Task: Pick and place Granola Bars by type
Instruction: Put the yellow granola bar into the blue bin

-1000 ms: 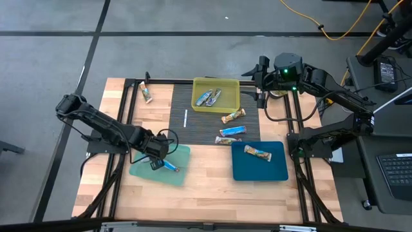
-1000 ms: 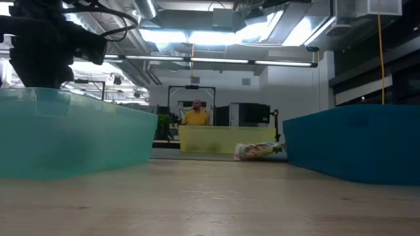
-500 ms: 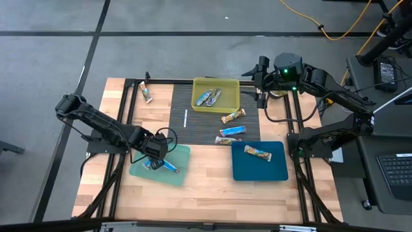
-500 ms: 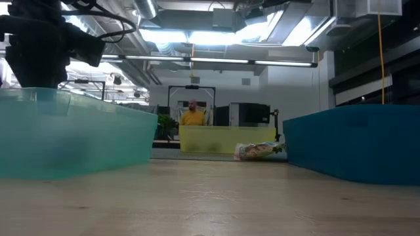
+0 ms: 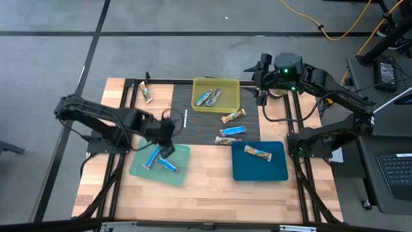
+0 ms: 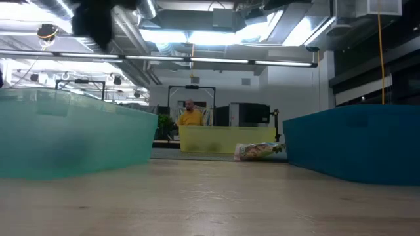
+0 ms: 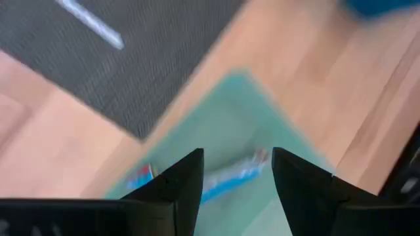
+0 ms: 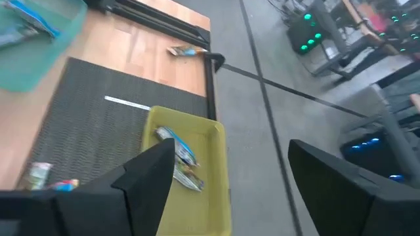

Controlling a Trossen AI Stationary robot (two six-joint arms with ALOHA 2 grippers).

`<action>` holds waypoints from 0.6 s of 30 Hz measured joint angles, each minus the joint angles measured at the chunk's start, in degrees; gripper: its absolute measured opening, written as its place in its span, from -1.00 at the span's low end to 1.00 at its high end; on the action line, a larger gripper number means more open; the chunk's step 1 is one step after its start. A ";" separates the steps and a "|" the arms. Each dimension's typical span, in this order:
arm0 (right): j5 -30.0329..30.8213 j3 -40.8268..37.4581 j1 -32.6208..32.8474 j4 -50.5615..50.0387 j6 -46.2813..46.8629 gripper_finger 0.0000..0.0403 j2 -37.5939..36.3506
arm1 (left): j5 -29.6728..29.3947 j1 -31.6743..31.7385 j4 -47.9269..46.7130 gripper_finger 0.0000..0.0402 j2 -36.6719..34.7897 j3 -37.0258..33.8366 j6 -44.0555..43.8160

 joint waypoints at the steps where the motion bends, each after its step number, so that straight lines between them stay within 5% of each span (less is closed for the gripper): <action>1: 0.19 0.00 0.01 0.40 -0.43 0.48 0.00 | -0.93 1.22 -0.53 -0.15 0.00 1.96 0.03; 10: 0.27 0.00 0.01 7.74 -0.20 0.48 0.00 | -18.38 10.73 -6.91 -0.25 -0.07 10.97 -6.19; 18: 0.27 0.00 0.01 11.20 -0.13 0.48 0.01 | -21.33 21.97 -9.64 -0.30 1.20 10.24 -9.01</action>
